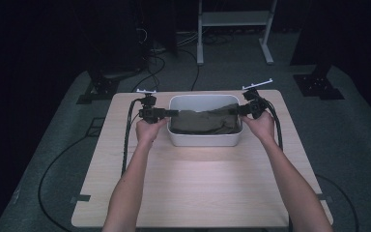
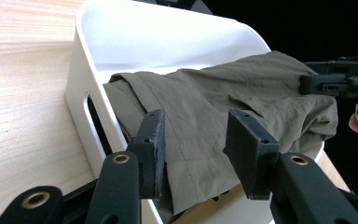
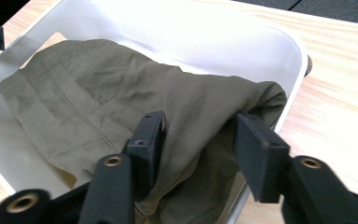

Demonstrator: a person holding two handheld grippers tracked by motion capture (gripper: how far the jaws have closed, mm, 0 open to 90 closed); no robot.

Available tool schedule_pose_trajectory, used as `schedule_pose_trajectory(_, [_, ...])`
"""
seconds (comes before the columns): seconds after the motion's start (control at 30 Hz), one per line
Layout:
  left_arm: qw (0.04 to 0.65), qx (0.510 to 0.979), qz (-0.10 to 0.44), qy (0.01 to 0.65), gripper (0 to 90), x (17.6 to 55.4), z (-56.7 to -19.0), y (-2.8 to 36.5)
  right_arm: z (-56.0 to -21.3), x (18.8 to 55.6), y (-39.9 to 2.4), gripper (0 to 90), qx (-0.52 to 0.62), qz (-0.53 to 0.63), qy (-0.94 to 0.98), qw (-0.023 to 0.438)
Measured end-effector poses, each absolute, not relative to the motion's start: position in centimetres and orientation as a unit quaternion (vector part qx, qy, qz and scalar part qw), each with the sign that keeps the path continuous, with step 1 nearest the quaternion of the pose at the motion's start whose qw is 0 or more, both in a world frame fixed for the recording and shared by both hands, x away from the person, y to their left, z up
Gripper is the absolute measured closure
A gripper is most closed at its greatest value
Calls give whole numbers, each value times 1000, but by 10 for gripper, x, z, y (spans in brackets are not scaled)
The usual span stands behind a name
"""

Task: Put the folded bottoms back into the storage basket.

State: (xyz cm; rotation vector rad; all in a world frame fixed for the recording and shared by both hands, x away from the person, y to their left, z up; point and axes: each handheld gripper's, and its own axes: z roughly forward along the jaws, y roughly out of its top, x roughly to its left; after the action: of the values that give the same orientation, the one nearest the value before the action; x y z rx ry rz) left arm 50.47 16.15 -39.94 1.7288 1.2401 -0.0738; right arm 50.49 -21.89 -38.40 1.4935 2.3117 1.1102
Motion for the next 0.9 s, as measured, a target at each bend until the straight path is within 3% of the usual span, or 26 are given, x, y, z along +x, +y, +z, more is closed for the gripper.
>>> schedule_pose_trajectory(0.33, [494,707,-37,505,564,502,-398,160,-385,501,-230,464,506,381,772,55])
schedule_pose_trajectory(0.37, [495,707,-37,504,564,502,-398,160,-383,499,-234,510,507,390,767,55])
schedule_pose_trajectory(0.43, [499,702,-41,507,564,501,-397,159,-383,498,-236,519,504,392,767,59])
schedule_pose_trajectory(0.5, [499,704,-38,503,565,501,-397,158,-382,495,-237,635,499,394,769,61])
schedule_pose_trajectory(0.7, [505,702,-46,501,565,500,-396,156,-385,497,-222,789,472,403,782,55])
schedule_pose_trajectory(0.9, [512,705,-50,489,564,497,-393,156,-398,506,-205,828,480,363,796,66])
